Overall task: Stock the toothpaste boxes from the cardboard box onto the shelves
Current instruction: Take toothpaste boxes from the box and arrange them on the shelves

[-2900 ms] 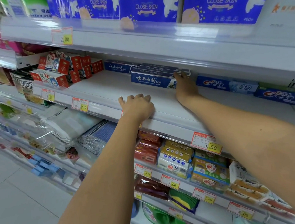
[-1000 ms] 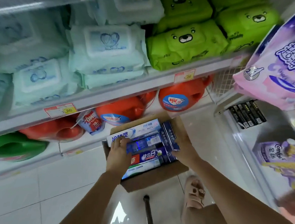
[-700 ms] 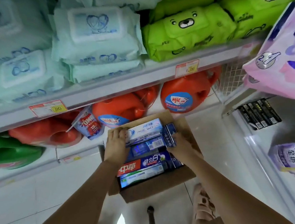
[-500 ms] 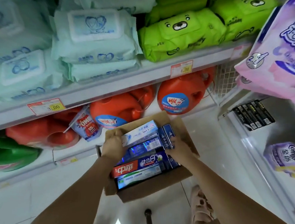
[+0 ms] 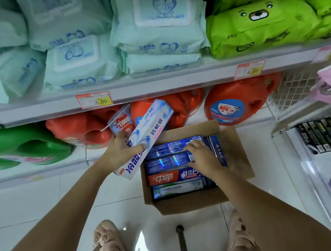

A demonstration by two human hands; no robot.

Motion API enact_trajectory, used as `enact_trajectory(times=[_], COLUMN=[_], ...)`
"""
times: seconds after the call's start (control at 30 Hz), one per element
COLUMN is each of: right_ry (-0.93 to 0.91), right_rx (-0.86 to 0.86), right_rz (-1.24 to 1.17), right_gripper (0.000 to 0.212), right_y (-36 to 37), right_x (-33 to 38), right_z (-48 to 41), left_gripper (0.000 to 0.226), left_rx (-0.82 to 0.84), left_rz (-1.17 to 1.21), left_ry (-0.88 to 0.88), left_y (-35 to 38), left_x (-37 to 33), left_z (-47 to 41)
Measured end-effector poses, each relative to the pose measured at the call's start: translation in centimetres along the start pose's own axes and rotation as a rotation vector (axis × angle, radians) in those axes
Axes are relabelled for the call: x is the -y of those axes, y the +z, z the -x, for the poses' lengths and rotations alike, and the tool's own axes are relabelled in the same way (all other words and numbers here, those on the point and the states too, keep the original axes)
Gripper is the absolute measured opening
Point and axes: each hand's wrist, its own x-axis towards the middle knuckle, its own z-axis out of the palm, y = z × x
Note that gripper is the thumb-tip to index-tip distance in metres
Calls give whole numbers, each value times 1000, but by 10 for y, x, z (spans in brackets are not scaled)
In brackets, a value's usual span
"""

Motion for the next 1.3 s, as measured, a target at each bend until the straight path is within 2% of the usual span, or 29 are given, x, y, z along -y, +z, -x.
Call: enact_trajectory(times=[0.07, 0.13, 0.23, 0.33, 0.5, 0.63, 0.73, 0.87, 0.93, 1.03, 1.17, 1.23, 1.3], right_ry=[-9, -43, -75, -43, 86, 169, 223, 314, 342, 407, 364, 291, 208], right_rx=[-35, 24, 166, 246, 337, 470, 562, 617, 606, 535, 471, 421, 391], right_rz=[-25, 9, 111, 179, 233, 39, -12, -117, -275, -626, -971, -1083, -1174], right_gripper=[40, 37, 49, 60, 59, 67, 68, 34, 29, 42, 93, 99, 99], right_y=[6, 10, 20, 32, 37, 9, -24, -72, -97, -129, -162, -177, -194], right_x=[5, 7, 5, 1, 9, 14, 19, 21, 21, 28, 43, 54, 69], right_z=[2, 9, 21, 30, 31, 37, 48, 72, 93, 132, 181, 202, 224], left_gripper=[45, 45, 35, 36, 72, 55, 41, 25, 21, 30, 53, 66, 65], left_rx=[67, 110, 138, 137, 82, 35, 15, 80, 132, 195, 215, 245, 268], left_rz=[105, 161, 176, 214, 293, 318, 431, 720, 848, 960, 1002, 1025, 1072], left_ry=[12, 49, 69, -30, -178, -216, -233, -198, -194, -235, -213, -166, -114], left_y=[1, 4, 6, 10, 6, -3, -8, -7, -5, -3, -2, -2, -6], left_x=[5, 13, 17, 19, 19, 18, 11, 0, -4, -10, -25, -39, -57], left_z=[4, 4, 9, 16, 33, 48, 64, 98, 117, 145, 180, 195, 210])
